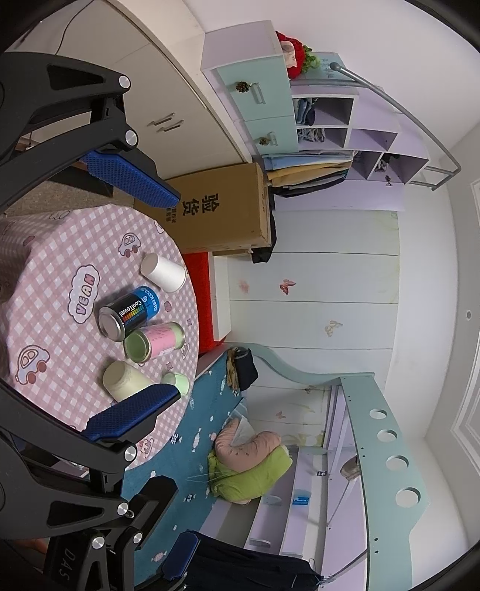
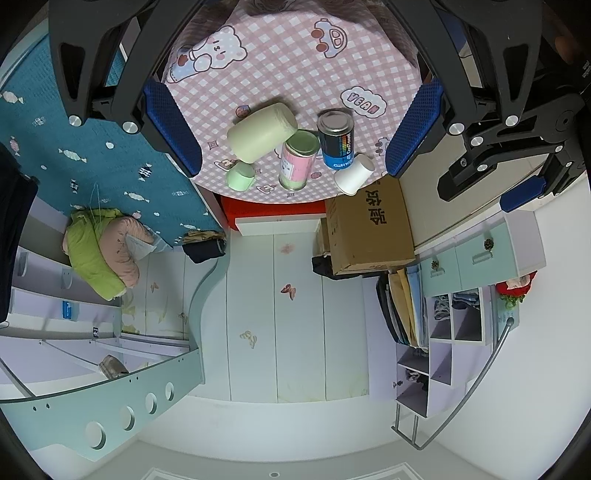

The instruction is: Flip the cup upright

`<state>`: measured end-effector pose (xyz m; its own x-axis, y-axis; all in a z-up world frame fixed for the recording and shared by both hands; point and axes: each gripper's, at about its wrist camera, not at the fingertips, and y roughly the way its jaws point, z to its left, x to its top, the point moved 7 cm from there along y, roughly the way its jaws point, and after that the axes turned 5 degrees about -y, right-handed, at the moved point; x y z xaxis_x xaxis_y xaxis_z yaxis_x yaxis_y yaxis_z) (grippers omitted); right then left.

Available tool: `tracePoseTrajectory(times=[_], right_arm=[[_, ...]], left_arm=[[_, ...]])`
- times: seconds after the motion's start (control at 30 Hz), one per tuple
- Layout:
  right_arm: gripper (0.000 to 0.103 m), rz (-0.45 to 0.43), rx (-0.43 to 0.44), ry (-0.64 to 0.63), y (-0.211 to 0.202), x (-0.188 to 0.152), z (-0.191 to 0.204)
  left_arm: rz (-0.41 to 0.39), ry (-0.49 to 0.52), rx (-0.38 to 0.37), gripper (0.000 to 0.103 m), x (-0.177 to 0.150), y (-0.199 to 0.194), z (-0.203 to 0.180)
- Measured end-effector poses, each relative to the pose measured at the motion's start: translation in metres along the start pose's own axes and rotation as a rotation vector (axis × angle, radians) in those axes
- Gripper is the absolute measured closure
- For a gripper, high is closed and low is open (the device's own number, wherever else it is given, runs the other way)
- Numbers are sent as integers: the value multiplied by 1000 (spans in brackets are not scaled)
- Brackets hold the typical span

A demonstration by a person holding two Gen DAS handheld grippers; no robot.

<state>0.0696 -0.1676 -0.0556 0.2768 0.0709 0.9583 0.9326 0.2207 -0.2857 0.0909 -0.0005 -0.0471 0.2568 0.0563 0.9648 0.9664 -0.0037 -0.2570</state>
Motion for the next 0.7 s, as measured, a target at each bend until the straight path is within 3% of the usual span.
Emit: tracePoseTrajectory(times=[0.3,0.7], right_arm=[[7,12,-2,0,8,-1,-1],[7,60,-10,25,25,-11,-17]], left_arm=[[12,5,-2,7,-8,9,-2],[110,25,-34,7,-25,43,-16]])
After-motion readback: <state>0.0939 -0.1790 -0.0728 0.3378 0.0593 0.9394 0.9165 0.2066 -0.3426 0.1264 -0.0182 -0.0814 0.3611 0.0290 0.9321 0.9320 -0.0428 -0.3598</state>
